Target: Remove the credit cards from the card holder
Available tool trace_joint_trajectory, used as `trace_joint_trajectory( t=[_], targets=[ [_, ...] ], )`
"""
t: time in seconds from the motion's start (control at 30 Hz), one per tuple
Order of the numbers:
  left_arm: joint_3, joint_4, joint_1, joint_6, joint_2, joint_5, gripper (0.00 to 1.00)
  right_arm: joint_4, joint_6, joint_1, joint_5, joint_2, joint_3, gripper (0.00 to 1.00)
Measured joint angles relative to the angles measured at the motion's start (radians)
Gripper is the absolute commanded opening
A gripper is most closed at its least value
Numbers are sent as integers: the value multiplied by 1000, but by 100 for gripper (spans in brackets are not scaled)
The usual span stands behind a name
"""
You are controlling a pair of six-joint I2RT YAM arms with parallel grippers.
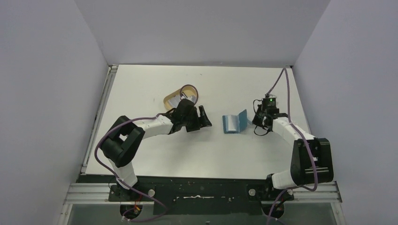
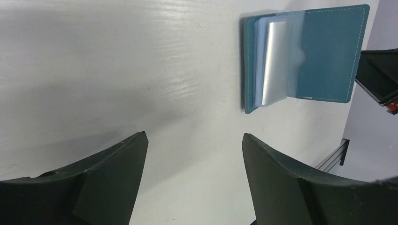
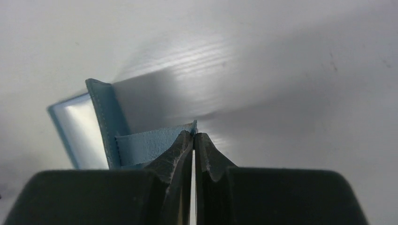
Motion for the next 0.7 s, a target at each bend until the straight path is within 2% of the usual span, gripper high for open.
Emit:
trace_joint_trajectory(
  t=[0.1, 0.13, 0.17, 0.2, 0.3, 0.37, 0.47, 0.6, 0.7],
  targets=[
    [0, -19, 0, 11, 0, -1, 72, -68, 8, -5, 90, 27, -10, 0],
    [2, -27, 0, 15, 0, -1, 72, -85, 10, -6, 117, 27, -16, 2],
    [3, -35, 0, 19, 0, -1, 72, -101, 10, -9, 140, 26, -20, 10],
    [5, -39, 0, 23, 0, -2, 72, -110, 10, -11, 159, 26, -23, 21],
    [13, -55, 0, 30, 0, -2, 72, -127, 21, -12, 196, 18, -30, 69],
    [19, -61, 0, 33, 0, -1, 72, -126, 28, -12, 208, -14, -44, 86],
    [26, -63, 0, 37, 0, -2, 72, -105, 30, -12, 204, -112, -81, 93],
    [54, -63, -6, 38, 12, -2, 72, -45, 28, -12, 154, -257, -127, 94],
    [108, -63, -16, 39, 47, -2, 72, 12, 22, -12, 74, -301, -138, 95]
  ],
)
